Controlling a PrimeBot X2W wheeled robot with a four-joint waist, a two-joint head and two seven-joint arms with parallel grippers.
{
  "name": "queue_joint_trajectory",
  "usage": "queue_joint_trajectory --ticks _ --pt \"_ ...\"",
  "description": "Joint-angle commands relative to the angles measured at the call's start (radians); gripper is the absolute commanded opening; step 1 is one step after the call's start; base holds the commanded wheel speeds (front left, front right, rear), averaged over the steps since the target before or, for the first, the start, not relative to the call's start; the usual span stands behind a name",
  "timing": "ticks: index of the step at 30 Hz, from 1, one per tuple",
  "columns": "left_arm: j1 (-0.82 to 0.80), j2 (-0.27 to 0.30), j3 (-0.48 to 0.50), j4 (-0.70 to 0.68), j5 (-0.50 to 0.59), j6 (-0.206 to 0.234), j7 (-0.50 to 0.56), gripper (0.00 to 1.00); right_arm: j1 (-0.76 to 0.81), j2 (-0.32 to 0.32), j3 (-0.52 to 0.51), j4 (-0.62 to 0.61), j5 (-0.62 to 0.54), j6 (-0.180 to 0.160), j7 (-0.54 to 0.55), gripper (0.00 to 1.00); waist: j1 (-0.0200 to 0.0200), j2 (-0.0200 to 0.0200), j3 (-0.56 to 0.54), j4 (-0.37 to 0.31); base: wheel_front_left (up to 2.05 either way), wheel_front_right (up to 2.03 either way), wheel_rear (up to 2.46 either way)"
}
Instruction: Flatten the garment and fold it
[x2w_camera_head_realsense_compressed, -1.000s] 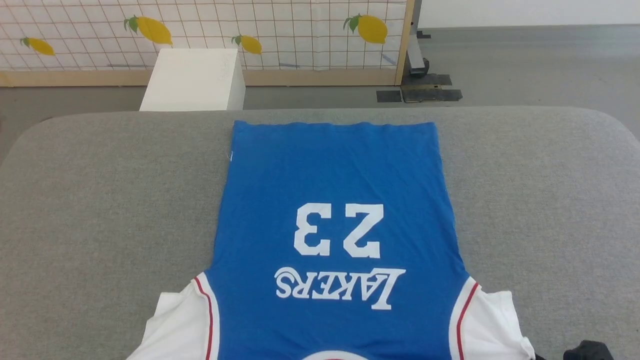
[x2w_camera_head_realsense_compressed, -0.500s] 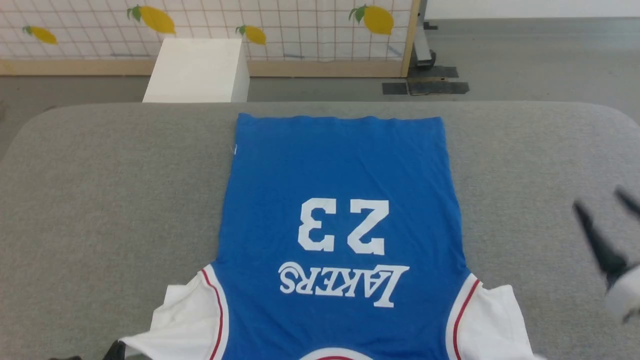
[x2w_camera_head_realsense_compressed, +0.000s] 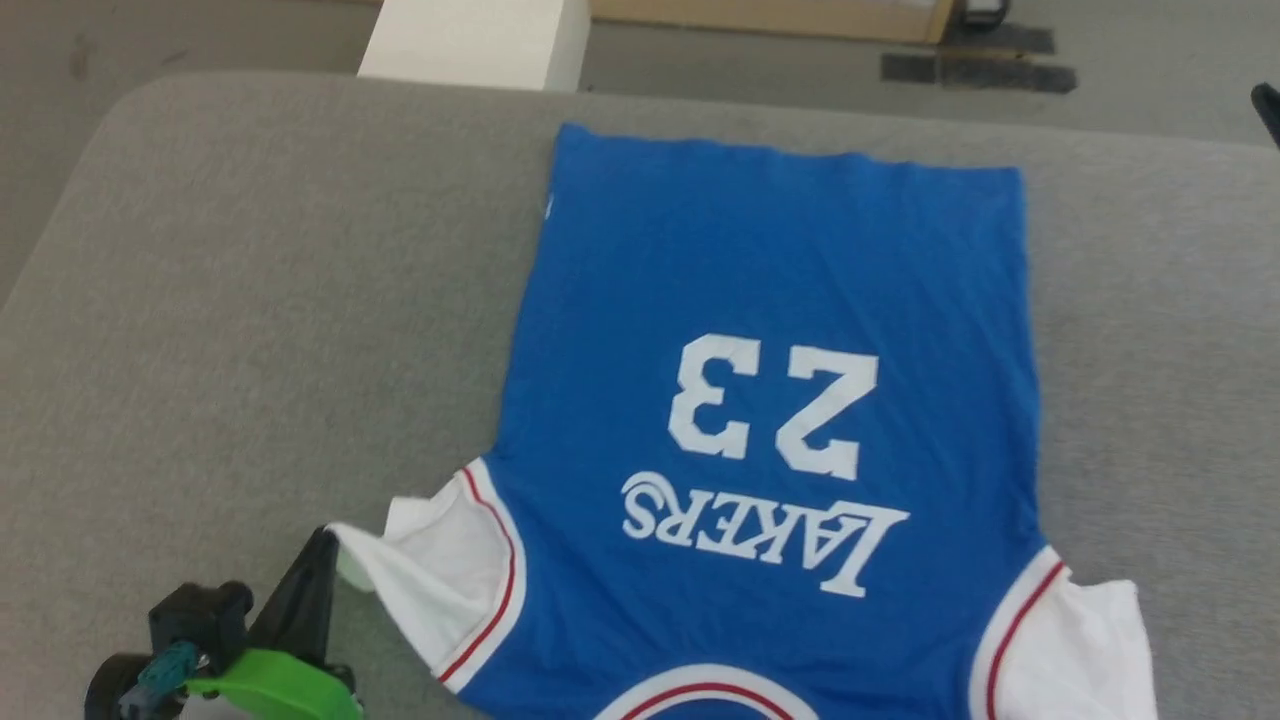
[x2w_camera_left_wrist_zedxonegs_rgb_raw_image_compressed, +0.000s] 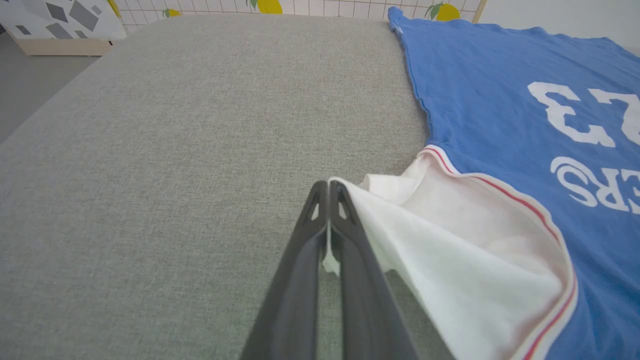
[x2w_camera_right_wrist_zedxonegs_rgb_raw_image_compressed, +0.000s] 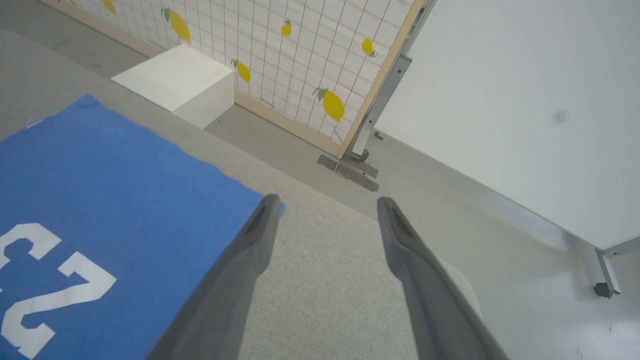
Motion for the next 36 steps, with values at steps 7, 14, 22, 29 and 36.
queue_joint_trajectory --ticks 7,14,22,29,36 --pt "-0.085 -0.079 -0.002 -0.018 0.068 -0.03 -0.004 0.0 -0.262 -0.06 0.14 0.113 0.175 -0.002 0.423 1.0 0.0 0.0 0.23 0.18 0.0 0.0 0.0" --pt "-0.147 -0.158 -0.002 0.004 0.127 -0.078 -0.004 0.0 -0.388 -0.026 0.124 0.266 0.12 -0.002 0.603 1.0 0.0 0.0 0.335 0.253 0.0 0.0 0.0" --pt "-0.192 -0.215 0.023 0.007 0.176 -0.123 -0.004 0.0 -0.407 0.0 0.064 0.365 0.032 -0.002 0.646 1.0 0.0 0.0 0.41 0.31 0.0 0.0 0.0" --pt "-0.196 -0.238 0.047 0.02 0.208 -0.142 -0.004 0.0 -0.306 0.005 0.044 0.414 -0.001 -0.002 0.638 1.0 0.0 0.0 0.428 0.314 0.0 0.0 0.0" --pt "-0.19 -0.253 0.077 0.034 0.227 -0.155 -0.004 0.0 -0.276 0.014 0.029 0.396 0.01 -0.002 0.632 0.0 0.0 0.0 0.416 0.291 0.0 0.0 0.0"
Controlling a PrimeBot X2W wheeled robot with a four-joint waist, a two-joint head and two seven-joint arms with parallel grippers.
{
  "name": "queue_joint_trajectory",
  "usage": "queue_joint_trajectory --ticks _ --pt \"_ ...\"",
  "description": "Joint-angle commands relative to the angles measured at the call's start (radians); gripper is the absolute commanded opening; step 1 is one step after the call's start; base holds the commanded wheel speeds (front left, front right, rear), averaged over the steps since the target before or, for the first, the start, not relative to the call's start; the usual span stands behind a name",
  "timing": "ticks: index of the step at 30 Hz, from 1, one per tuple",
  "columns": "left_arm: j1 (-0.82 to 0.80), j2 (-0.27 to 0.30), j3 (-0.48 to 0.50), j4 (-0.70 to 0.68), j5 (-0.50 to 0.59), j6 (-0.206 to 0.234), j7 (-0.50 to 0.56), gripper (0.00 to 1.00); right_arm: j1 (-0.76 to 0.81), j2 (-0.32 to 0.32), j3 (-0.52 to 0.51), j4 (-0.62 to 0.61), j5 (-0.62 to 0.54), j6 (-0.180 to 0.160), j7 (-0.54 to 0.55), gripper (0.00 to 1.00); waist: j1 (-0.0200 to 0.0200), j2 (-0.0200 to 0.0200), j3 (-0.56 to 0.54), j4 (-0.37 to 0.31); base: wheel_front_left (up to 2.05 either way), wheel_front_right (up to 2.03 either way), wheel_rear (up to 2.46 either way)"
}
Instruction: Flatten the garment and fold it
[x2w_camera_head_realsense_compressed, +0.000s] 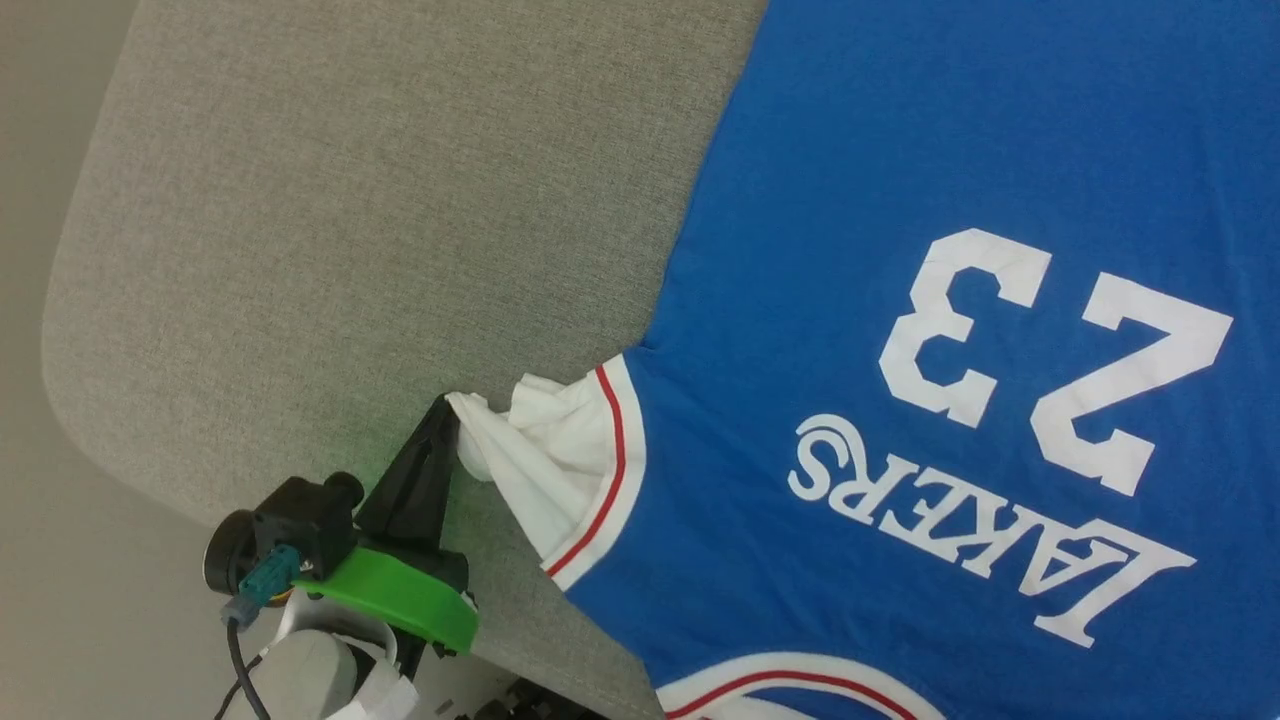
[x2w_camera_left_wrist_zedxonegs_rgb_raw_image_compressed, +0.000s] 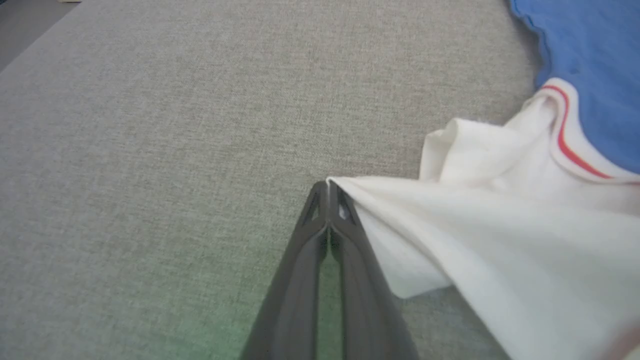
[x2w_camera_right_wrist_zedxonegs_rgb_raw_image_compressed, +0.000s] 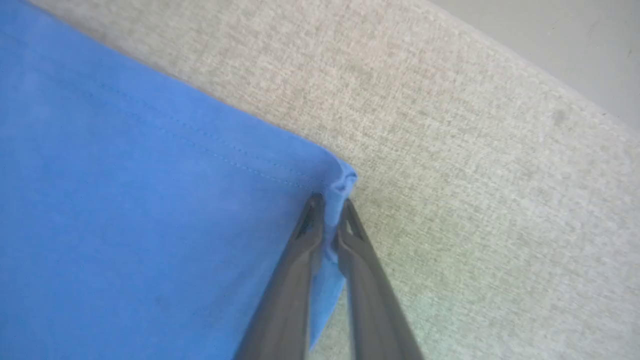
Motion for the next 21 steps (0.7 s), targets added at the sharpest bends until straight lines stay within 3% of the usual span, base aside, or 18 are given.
queue_joint_trajectory --ticks 1,6,12,18,21 --pt "-0.008 -0.006 0.007 0.016 0.006 -0.006 0.0 0.0 0.092 0.029 0.03 0.048 -0.005 -0.002 0.011 0.0 0.0001 0.0 -0.019 -0.013 0.0 0.0 0.0" --pt "0.01 -0.002 0.033 0.027 0.019 -0.008 0.0 0.0 0.079 0.045 0.041 0.04 -0.001 -0.002 -0.028 0.0 0.0001 0.0 -0.091 -0.043 0.0 0.0 0.0" --pt "0.081 0.015 0.071 0.031 0.027 0.012 0.0 0.0 0.064 0.085 0.083 0.043 0.066 -0.002 -0.136 0.0 0.0001 0.0 -0.244 -0.126 0.0 0.0 0.0" --pt "0.148 0.046 0.099 0.018 0.016 0.035 0.004 0.0 0.102 0.033 0.166 -0.044 0.185 -0.002 -0.216 0.0 0.0001 0.0 -0.347 -0.19 0.0 0.0 0.0" --pt "0.186 0.059 0.115 0.003 0.007 0.051 0.011 0.0 0.15 -0.032 0.235 -0.13 0.243 -0.002 -0.246 0.0 0.0001 0.0 -0.387 -0.224 0.0 0.0 0.0"
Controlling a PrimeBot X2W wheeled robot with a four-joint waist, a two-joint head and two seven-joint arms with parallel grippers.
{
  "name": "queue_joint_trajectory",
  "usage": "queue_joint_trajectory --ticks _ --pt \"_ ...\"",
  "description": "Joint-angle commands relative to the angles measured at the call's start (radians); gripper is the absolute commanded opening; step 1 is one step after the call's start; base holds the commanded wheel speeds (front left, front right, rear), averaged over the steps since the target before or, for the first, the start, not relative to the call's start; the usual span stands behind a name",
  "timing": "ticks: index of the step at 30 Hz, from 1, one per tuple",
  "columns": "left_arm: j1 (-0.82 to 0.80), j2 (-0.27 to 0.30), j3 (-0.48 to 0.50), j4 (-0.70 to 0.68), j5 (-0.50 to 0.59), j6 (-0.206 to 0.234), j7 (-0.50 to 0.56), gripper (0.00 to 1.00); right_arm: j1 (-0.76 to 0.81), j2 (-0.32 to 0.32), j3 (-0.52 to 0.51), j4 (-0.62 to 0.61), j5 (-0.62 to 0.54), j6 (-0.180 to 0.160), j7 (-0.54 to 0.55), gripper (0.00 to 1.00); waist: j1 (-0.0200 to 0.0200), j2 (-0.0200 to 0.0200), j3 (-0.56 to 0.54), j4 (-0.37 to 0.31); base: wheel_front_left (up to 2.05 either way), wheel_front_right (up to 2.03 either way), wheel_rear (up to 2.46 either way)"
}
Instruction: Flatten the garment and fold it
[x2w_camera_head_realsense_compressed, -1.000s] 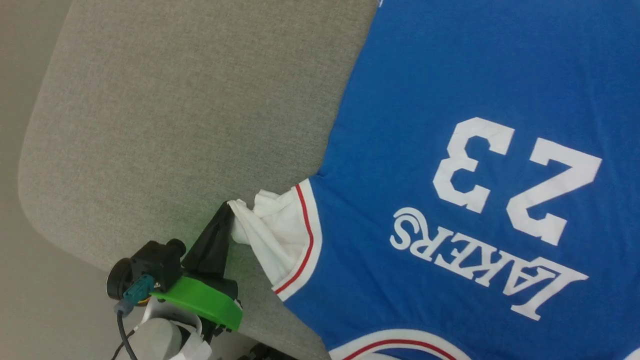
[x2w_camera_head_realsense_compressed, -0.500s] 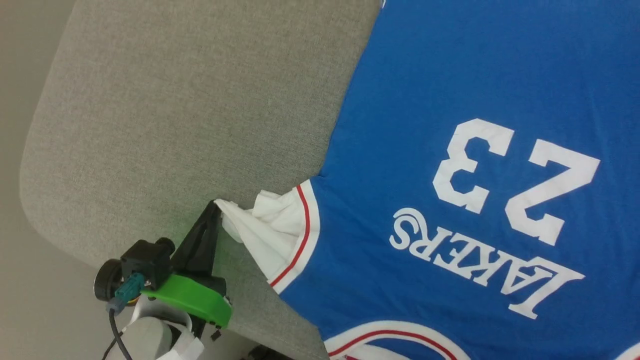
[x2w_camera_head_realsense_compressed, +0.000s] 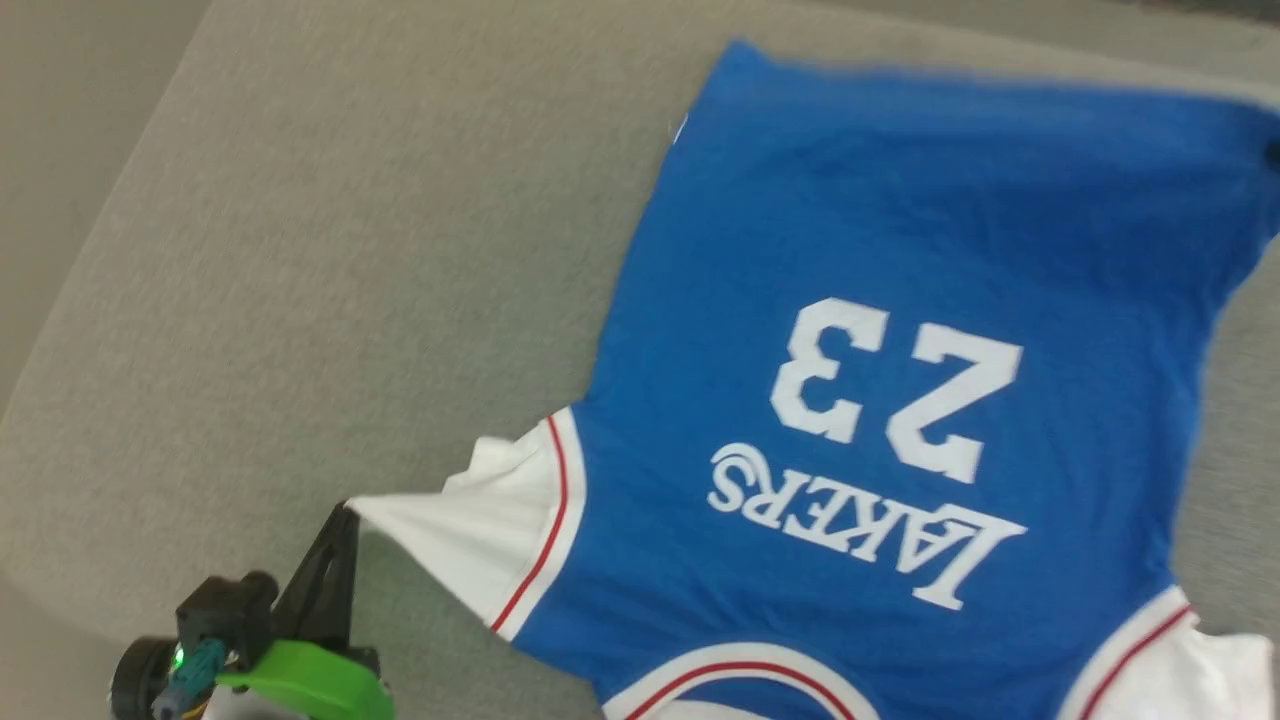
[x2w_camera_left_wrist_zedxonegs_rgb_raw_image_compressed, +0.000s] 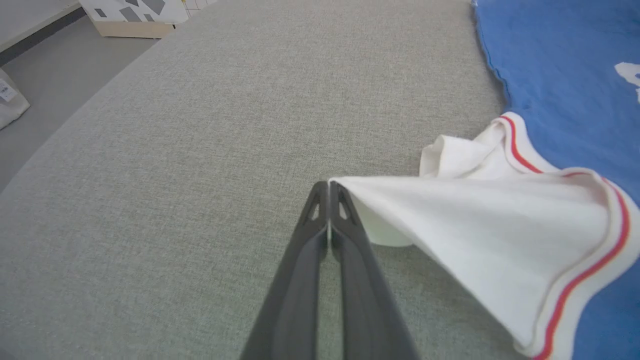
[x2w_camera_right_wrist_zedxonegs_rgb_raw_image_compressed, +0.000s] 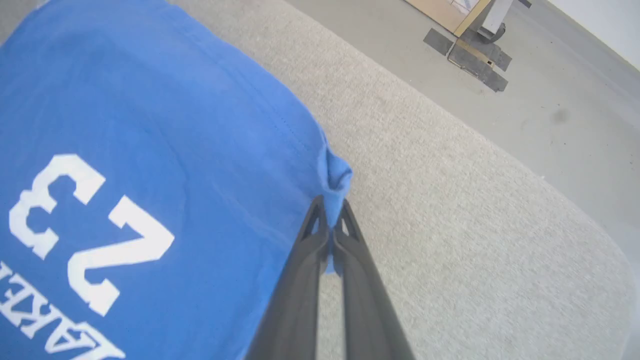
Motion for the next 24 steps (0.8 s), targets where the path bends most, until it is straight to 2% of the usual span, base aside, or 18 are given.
queue_joint_trajectory --ticks 1,7,8,9,14,19,24 --pt "0.019 0.013 0.009 -0.009 -0.007 0.011 0.004 0.0 0.037 -0.033 0.028 -0.036 0.025 -0.001 -0.013 0.0 0.0 0.0 -0.103 -0.098 0.0 0.0 0.0" --pt "0.084 0.036 0.028 -0.03 -0.019 0.032 0.021 0.0 0.193 -0.211 0.139 -0.221 0.134 -0.001 -0.059 0.0 0.0 0.0 -0.173 -0.155 0.0 0.0 0.0" --pt "0.1 0.045 0.037 -0.035 -0.024 0.039 0.026 0.0 0.253 -0.27 0.165 -0.27 0.155 -0.001 -0.076 0.0 0.0 0.0 -0.195 -0.172 0.0 0.0 0.0" --pt "0.109 0.049 0.041 -0.038 -0.027 0.042 0.028 0.0 0.291 -0.301 0.178 -0.293 0.171 -0.001 -0.085 0.0 0.0 0.0 -0.205 -0.18 0.0 0.0 0.0" --pt "0.149 0.062 0.055 -0.054 -0.036 0.056 0.036 0.0 0.477 -0.418 0.243 -0.374 0.23 -0.001 -0.127 0.0 0.0 0.0 -0.237 -0.217 0.0 0.0 0.0" --pt "0.175 0.071 0.059 -0.064 -0.04 0.063 0.039 0.0 0.688 -0.471 0.312 -0.39 0.285 -0.001 -0.181 0.0 0.0 0.0 -0.251 -0.232 0.0 0.0 0.0" --pt "0.179 0.077 0.054 -0.067 -0.04 0.064 0.044 0.0 0.87 -0.434 0.372 -0.355 0.315 -0.001 -0.265 0.0 0.0 0.0 -0.254 -0.233 0.0 0.0 0.0"
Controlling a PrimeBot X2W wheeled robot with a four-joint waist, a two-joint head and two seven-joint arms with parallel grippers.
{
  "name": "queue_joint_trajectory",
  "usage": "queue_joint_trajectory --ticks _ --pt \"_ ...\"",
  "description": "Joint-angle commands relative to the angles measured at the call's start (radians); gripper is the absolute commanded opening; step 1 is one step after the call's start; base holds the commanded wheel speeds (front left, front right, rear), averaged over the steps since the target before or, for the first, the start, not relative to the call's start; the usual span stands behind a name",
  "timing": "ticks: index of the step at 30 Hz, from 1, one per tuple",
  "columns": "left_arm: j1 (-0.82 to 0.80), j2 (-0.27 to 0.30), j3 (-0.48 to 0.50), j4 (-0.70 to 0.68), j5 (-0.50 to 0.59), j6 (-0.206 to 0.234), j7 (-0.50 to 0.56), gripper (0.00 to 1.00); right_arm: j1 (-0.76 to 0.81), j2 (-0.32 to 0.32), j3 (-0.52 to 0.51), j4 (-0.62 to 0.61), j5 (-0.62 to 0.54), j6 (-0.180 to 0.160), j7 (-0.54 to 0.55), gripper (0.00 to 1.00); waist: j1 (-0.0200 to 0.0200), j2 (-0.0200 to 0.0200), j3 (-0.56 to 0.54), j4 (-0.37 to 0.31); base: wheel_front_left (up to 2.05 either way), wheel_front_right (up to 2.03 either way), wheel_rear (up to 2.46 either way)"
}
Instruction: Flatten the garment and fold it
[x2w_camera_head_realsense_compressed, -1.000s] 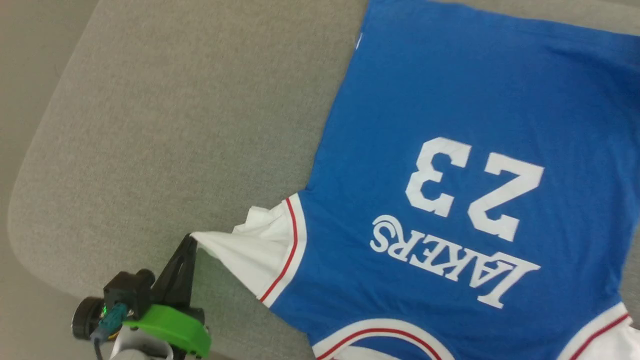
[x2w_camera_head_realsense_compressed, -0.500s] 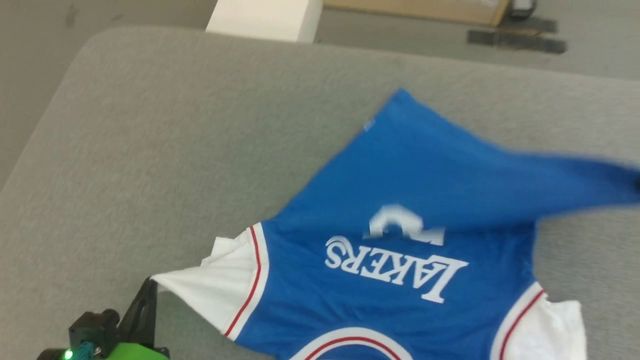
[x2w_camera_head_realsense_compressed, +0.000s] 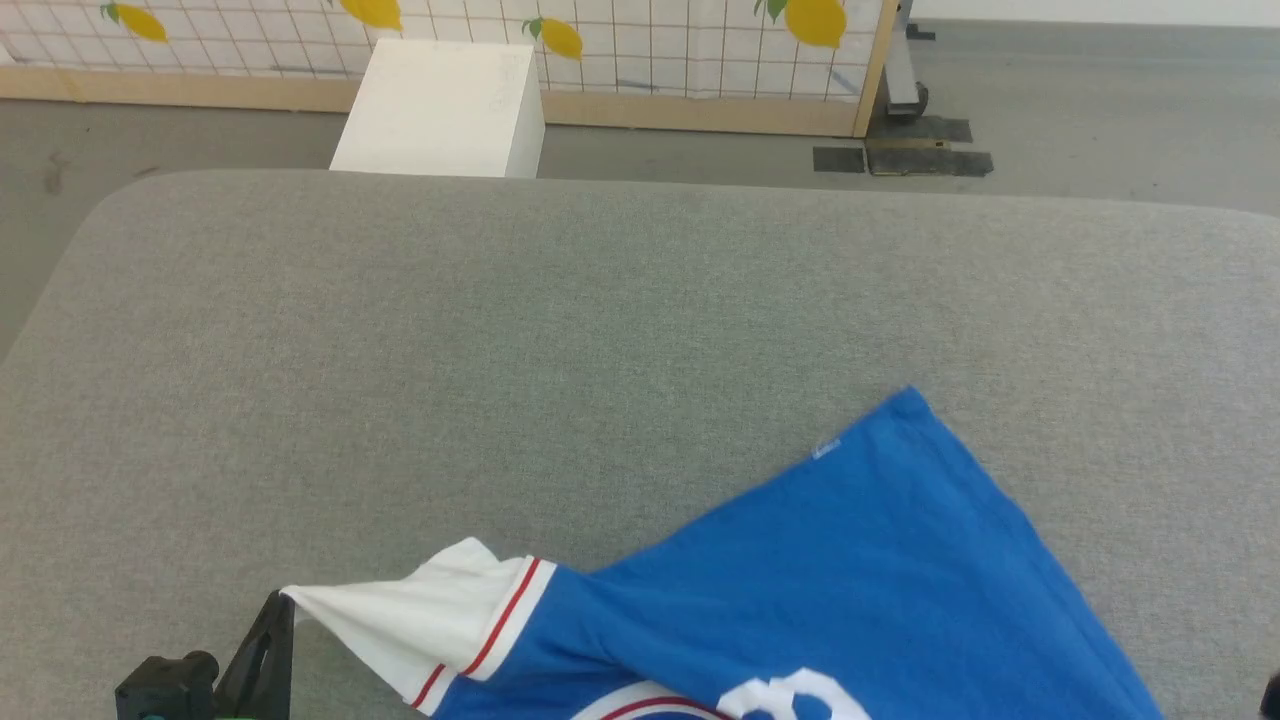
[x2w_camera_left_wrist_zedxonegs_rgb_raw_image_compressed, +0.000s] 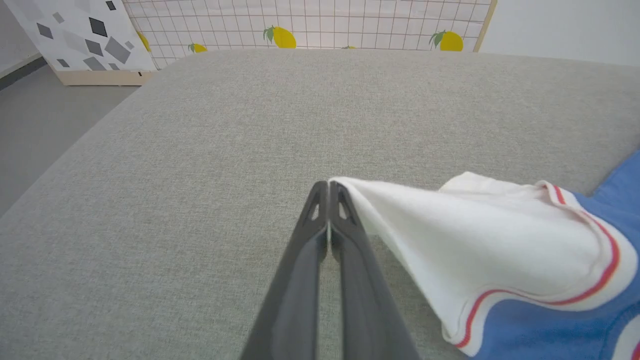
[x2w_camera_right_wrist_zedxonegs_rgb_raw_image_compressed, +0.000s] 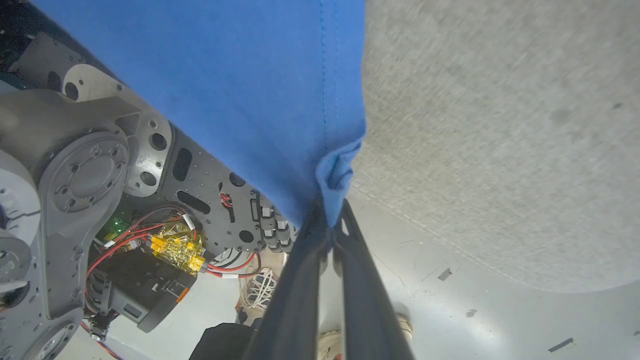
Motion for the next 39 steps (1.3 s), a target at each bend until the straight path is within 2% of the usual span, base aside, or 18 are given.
queue_joint_trajectory --ticks 1,6,7,8,12,17,22,26,30,34,39 --pt "0.009 0.012 -0.001 -0.006 0.001 0.007 0.004 0.0 0.036 0.023 0.008 0.013 0.008 -0.001 -0.024 0.0 0.0001 -0.0001 -0.003 -0.001 0.0 0.0 0.0" --pt "0.009 0.015 0.0 -0.007 -0.001 0.012 0.003 0.0 0.094 0.093 -0.001 0.056 -0.001 -0.001 -0.082 0.0 0.0001 -0.0001 0.001 -0.004 0.0 0.0 0.0" --pt "0.011 0.016 0.0 -0.007 -0.001 0.013 0.003 0.0 0.091 0.102 -0.013 0.063 -0.005 -0.001 -0.086 0.21 0.0001 -0.0001 0.001 -0.005 0.0 0.0 0.0" --pt "0.011 0.017 0.0 -0.007 -0.001 0.013 0.004 0.0 0.085 0.106 -0.026 0.068 -0.009 -0.001 -0.091 0.98 0.0001 -0.0001 0.0 -0.006 0.0 0.0 0.0" --pt "0.012 0.022 -0.003 -0.008 -0.001 0.014 0.007 0.0 0.023 0.106 -0.123 0.061 -0.022 -0.001 -0.125 1.0 0.0001 -0.0001 -0.005 -0.009 0.0 0.0 0.0" --pt "0.009 0.021 -0.01 -0.018 0.0 0.017 0.008 0.0 -0.112 0.105 -0.269 -0.006 -0.03 -0.001 -0.136 1.0 0.0001 -0.0001 -0.003 -0.006 0.0 0.0 0.0" --pt "-0.014 0.012 -0.029 -0.025 0.003 0.01 0.01 0.0 -0.277 0.146 -0.323 -0.051 -0.09 -0.001 -0.036 1.0 0.0001 -0.0001 0.017 0.019 0.0 0.0 0.0" --pt "-0.036 0.007 -0.04 -0.027 0.005 0.006 0.008 0.0 -0.419 0.215 -0.273 -0.035 -0.17 -0.001 0.114 1.0 0.0001 -0.0001 0.044 0.038 0.0 0.0 0.0" --pt "-0.065 -0.008 -0.059 -0.021 0.006 -0.005 0.003 0.0 -0.547 0.32 -0.213 0.056 -0.225 -0.001 0.22 1.0 0.0001 -0.0001 0.079 0.068 0.0 0.0 0.0" --pt "-0.097 -0.024 -0.075 -0.008 0.009 -0.013 -0.003 0.0 -0.628 0.407 -0.156 0.158 -0.263 -0.001 0.259 1.0 0.0001 -0.0001 0.115 0.104 0.0 0.0 0.0" --pt "-0.13 -0.04 -0.086 0.01 0.01 -0.02 -0.014 0.0 -0.668 0.472 -0.099 0.274 -0.291 -0.001 0.25 1.0 0.0001 -0.0001 0.158 0.144 0.0 0.0 0.0"
